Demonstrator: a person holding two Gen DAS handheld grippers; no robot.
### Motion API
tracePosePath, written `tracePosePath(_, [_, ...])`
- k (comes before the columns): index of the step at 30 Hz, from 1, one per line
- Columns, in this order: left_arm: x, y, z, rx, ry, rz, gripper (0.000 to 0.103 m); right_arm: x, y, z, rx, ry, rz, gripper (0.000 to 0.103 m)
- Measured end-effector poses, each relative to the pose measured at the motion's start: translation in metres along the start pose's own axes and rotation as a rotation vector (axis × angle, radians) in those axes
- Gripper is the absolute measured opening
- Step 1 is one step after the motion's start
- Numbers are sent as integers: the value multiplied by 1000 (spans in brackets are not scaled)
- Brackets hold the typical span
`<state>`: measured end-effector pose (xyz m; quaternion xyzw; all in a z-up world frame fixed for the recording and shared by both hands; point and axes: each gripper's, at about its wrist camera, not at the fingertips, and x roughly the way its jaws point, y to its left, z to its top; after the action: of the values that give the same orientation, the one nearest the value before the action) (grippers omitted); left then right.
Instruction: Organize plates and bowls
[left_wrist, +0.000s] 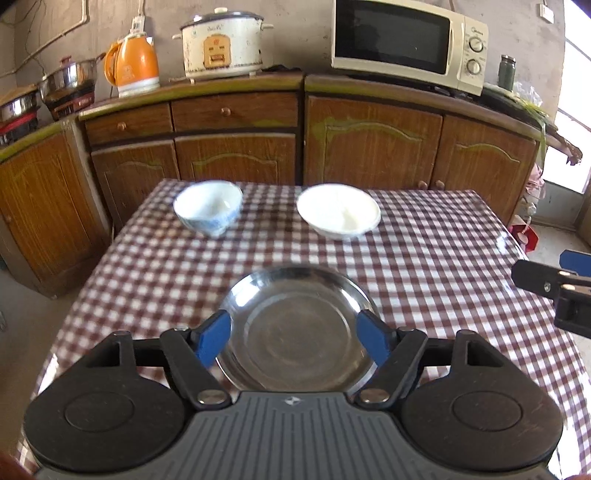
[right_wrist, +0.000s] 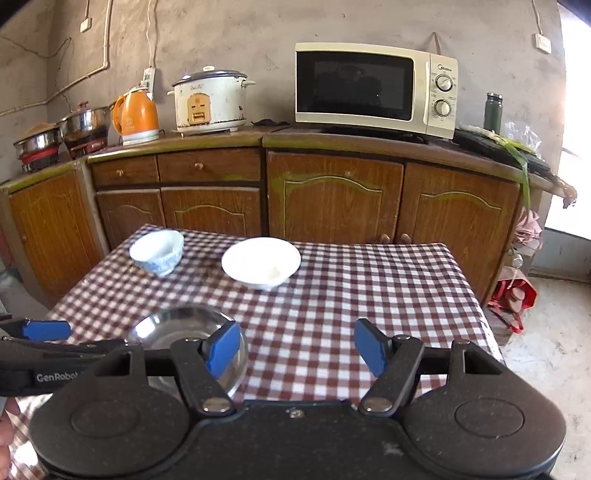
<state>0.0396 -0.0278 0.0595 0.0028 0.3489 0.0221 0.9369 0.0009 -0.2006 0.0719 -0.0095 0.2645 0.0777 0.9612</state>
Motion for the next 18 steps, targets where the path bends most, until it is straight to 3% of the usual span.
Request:
tracePosePath(11, [-15,14,36,-2,-41,41,83,-3,7,37,-35,-31,22,81])
tracePosePath(18, [-14,14,51,12,-64,26,86,-9,10,54,-52,-59,38,83])
